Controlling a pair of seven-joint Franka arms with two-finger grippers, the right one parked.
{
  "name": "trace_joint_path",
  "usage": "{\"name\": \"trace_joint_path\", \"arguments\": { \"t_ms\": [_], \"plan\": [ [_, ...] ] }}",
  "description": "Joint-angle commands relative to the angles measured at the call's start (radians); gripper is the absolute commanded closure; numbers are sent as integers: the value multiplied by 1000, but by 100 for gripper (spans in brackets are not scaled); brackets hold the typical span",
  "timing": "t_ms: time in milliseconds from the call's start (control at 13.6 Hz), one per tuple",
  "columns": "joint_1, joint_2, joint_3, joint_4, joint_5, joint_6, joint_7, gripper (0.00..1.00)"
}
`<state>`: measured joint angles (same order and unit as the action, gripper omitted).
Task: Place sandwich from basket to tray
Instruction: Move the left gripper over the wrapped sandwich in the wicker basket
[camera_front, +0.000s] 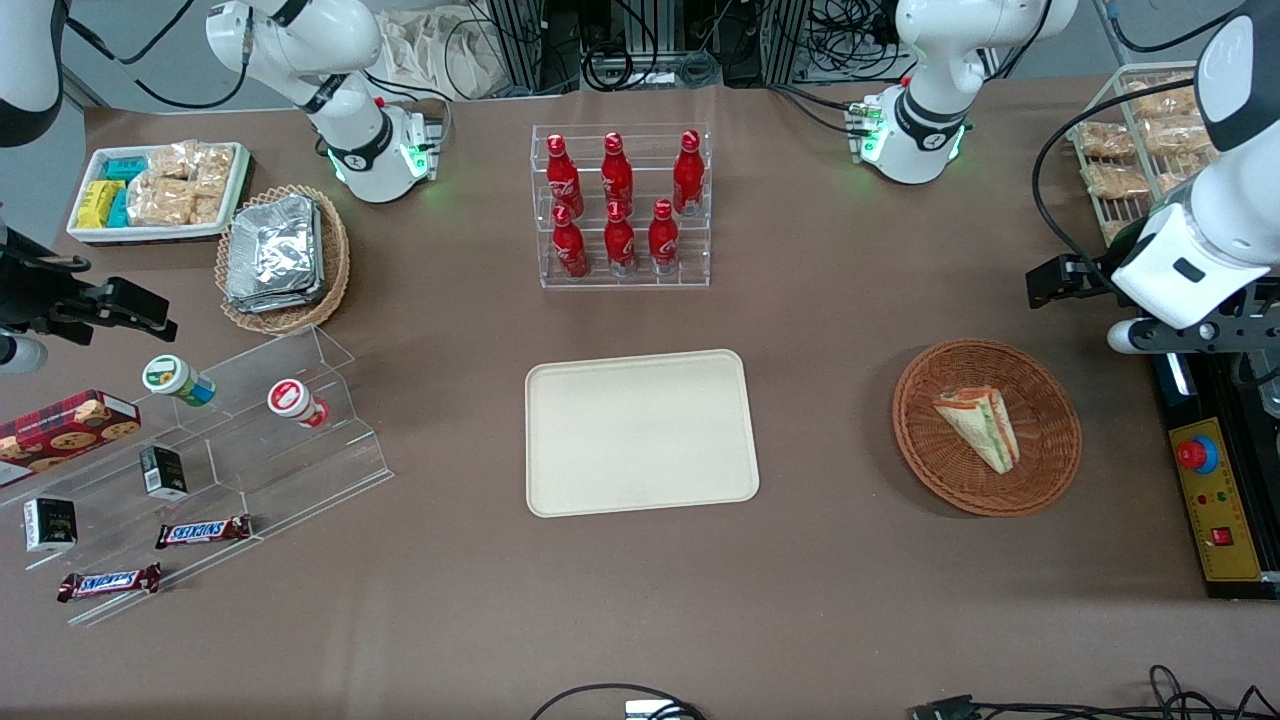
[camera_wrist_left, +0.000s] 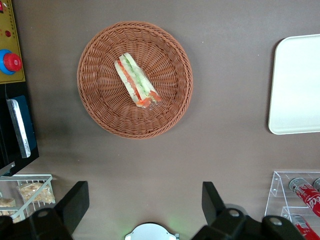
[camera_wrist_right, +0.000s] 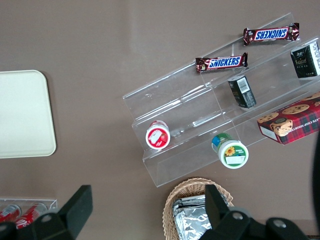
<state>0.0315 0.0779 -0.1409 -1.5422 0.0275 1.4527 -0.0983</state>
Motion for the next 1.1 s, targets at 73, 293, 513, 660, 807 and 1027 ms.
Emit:
{"name": "trace_joint_path", "arguments": {
  "t_ms": [73,293,513,660,807,1027],
  "plan": [
    [-8,-4,7,-4,3,6,-1,0],
    [-7,-7,9,-6,2,5,6,0],
    [-7,-6,9,-6,6,5,-6,0],
    [-2,-4,9,-9,8,-3,-8,0],
    [13,22,7,-4,0,-6,-15,0],
    [12,74,6,-1,-1,8,-52,0]
  ]
}}
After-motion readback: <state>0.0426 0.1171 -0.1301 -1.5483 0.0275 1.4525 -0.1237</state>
